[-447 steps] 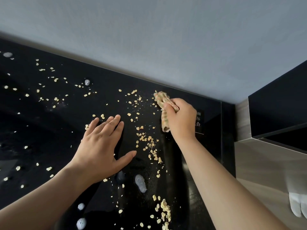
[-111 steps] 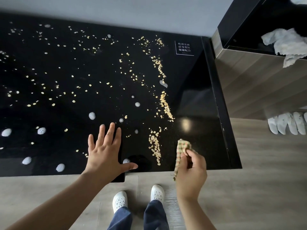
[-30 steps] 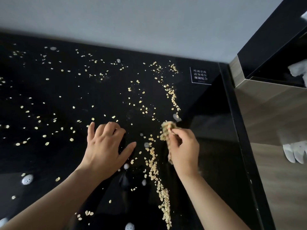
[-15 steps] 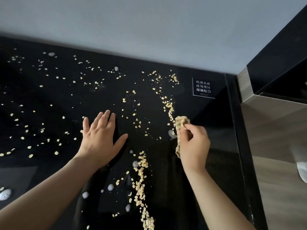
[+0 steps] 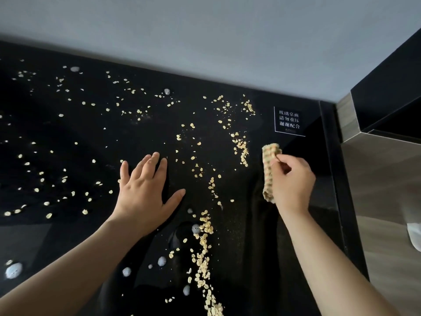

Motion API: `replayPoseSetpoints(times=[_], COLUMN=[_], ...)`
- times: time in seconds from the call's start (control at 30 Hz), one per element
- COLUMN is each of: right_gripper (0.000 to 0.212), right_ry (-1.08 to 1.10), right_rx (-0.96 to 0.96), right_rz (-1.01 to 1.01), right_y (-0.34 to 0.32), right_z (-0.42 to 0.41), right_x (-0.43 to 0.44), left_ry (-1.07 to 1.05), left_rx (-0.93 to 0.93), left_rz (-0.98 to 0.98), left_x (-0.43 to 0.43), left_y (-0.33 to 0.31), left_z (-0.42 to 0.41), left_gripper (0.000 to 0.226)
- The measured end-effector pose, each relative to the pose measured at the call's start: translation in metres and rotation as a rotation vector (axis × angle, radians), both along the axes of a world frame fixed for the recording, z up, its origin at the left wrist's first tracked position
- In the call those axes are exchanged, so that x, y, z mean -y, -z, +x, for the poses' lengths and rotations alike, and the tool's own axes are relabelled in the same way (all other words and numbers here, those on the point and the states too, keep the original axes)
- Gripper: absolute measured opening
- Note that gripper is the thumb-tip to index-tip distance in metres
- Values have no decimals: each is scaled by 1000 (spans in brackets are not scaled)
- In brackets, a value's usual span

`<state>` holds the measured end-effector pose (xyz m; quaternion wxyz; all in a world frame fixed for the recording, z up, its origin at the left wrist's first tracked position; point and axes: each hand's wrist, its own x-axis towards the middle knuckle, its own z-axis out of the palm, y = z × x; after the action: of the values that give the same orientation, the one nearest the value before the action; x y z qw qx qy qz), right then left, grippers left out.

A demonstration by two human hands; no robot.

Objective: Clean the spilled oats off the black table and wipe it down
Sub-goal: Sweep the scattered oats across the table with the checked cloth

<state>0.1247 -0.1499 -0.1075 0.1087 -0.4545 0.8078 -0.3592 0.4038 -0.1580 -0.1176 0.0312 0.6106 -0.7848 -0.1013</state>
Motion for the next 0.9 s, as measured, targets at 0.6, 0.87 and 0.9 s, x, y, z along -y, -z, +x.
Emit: replayPoseSetpoints(times=[0.6,0.87,0.9], right_gripper=[17,15,14], right_ry=[-3,-56,-134], right_rx=[-14,11,16], right_rz=[-34,-47,-46], right_y=[-5,14,14], right_z=[11,49,61], right_x=[25,36,31], left_ry=[99,100,95], left_rx=[-38,-71,-88], left_rz=[-20,-46,-51], left_x=[14,18,20], left_y=[1,3,3], left_z=[18,18,18], left_gripper=[77,71,68])
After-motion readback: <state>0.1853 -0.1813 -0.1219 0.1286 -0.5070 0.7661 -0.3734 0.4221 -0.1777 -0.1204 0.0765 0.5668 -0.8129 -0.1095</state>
